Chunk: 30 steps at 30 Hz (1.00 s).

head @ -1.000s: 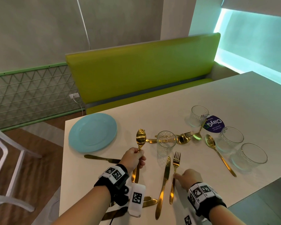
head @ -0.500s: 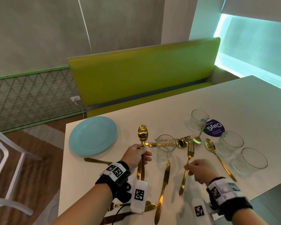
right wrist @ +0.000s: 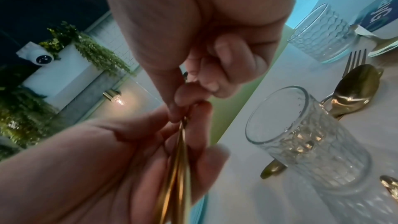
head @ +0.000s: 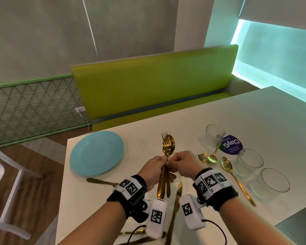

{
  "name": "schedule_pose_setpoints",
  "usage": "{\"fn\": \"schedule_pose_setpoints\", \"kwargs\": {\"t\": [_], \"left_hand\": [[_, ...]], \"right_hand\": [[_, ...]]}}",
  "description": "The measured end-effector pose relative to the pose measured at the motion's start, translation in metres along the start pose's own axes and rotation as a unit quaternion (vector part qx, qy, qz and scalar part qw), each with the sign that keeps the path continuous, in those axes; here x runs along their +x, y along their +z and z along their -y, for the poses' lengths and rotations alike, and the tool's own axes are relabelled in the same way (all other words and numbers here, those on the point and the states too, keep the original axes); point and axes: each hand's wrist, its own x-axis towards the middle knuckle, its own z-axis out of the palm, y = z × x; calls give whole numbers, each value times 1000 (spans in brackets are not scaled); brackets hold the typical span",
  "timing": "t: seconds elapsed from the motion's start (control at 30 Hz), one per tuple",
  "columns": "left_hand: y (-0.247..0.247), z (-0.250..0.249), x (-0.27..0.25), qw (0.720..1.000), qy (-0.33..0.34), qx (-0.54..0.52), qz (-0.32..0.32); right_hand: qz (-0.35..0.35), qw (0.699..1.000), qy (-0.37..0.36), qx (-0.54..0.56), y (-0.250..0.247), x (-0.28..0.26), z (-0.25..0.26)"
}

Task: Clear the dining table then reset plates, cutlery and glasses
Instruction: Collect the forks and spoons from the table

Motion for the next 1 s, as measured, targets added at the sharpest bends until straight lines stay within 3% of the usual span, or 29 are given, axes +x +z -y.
{"fn": "schedule_pose_setpoints", "kwargs": {"t": [0.17, 0.27, 0.37, 0.47, 0.63, 1.0], "left_hand": [[-4, 0, 13, 999, 1, 15, -37], [-12, -3, 24, 997, 0, 12, -72], [-23, -8, 34, 995, 1, 6, -97], [-31, -12, 43, 993, 7, 8, -115], [-39, -13, 58, 991, 4, 27, -133], [-54, -10, 76, 987, -22, 67, -145]], "right_hand": [[-21, 999, -11, -41, -10, 15, -2], [-76, 996, -19, -51, -44, 27, -6], [-116, 975, -11, -188, -78, 39, -14], [-73, 947, 10, -312, -81, 53, -27], [31, 927, 0, -375, -51, 77, -46], [78, 880, 15, -469, -25, 112, -64]]}}
